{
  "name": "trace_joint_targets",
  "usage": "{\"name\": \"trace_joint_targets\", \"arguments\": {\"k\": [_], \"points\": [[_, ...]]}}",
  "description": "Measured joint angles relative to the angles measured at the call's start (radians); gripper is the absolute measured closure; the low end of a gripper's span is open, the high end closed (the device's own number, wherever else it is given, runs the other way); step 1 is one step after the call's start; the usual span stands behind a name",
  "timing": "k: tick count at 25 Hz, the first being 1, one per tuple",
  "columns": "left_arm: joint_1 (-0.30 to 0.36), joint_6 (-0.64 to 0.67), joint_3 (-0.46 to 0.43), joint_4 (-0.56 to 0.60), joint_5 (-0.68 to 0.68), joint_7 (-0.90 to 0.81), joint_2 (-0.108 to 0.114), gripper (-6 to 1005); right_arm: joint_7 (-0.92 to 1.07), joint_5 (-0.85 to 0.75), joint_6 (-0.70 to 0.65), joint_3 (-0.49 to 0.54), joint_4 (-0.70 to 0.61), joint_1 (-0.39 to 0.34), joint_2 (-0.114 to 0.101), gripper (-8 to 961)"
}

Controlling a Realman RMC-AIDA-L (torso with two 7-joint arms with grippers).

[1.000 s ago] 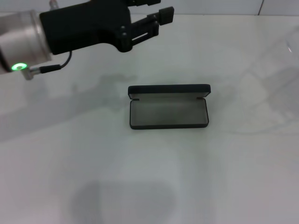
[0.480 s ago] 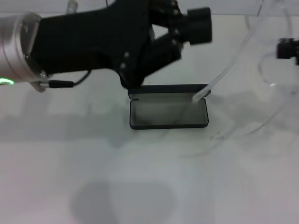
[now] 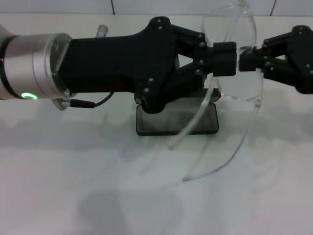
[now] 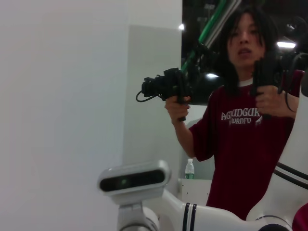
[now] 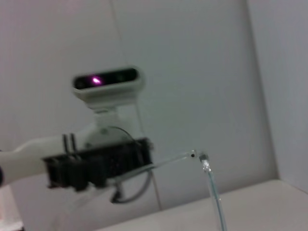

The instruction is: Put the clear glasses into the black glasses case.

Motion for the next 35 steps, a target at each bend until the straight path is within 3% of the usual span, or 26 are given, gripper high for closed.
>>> {"name": "trace_joint_targets", "arguments": {"k": [17,26,35], "points": [[0.018,-0.037,-0.011,-0.053,-0.003,0.077,-0.006,931,-0.012,0.078,0.033,-0.03,0.011,-0.009,0.003,885],[0.026,-0.03,-0.003,-0.048,-0.044,0.071,-0.005,931,-0.057,0.078,0.054,-0.038,0.088,0.004,0.003,884],[0.011,-0.044,-0.011,-0.082,-0.013,0.108,-0.004,931,-0.11,0.138,0.123,-0.156,0.15,0.067,0.005,885]]}}
